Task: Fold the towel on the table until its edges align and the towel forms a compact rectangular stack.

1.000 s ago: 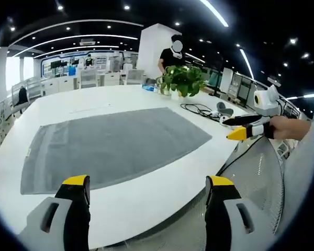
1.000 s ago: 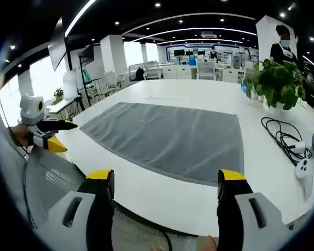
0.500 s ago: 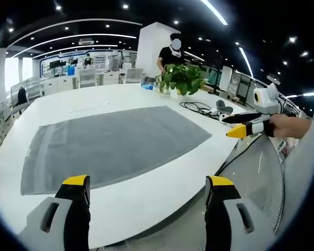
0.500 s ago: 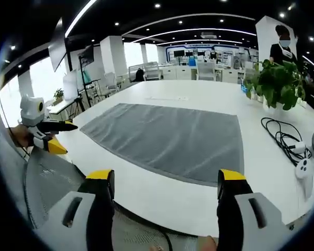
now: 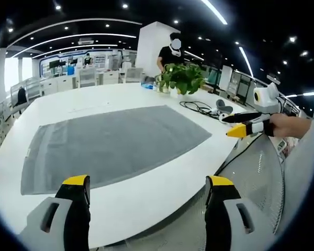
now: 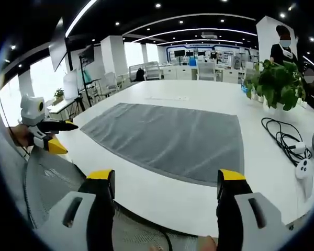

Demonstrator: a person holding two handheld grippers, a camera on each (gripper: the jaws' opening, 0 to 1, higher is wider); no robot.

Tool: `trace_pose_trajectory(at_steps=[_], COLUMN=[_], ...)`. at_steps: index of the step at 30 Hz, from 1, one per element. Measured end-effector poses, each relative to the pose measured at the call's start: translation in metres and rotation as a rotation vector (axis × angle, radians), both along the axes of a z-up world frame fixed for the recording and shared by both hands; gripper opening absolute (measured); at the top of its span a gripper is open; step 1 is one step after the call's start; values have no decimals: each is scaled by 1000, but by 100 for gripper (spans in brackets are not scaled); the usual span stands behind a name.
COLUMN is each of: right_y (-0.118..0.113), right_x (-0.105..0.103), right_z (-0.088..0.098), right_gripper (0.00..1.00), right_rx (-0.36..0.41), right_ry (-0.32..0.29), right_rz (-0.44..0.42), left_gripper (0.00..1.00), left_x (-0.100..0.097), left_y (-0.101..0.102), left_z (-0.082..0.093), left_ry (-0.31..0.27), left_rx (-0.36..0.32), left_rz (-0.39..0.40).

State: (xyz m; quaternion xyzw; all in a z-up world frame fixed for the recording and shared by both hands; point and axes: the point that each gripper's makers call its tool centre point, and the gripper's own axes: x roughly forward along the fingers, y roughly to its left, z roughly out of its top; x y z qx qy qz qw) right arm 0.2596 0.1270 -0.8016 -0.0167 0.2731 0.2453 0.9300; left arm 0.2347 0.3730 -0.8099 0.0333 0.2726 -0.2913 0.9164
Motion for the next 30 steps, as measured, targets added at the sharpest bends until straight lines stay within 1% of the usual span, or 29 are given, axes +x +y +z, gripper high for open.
trace_pose_trajectory(at_steps=[2,8,30], right_y=[0,3,4], right_x=[0,-1,-2], right_z=[1,-1,-1], right_gripper=[82,83,82], right_rx=[-5,-22,-18], right_ry=[-8,-5,4], right_rz=[0,23,23], left_gripper=[94,94,92], left_x=[0,-1,-3], left_y=[0,-1,-4], left_z=[0,-1,0], left_ry=[0,0,9], left_rx=[0,12,25], left_rz=[-1,-8,-28])
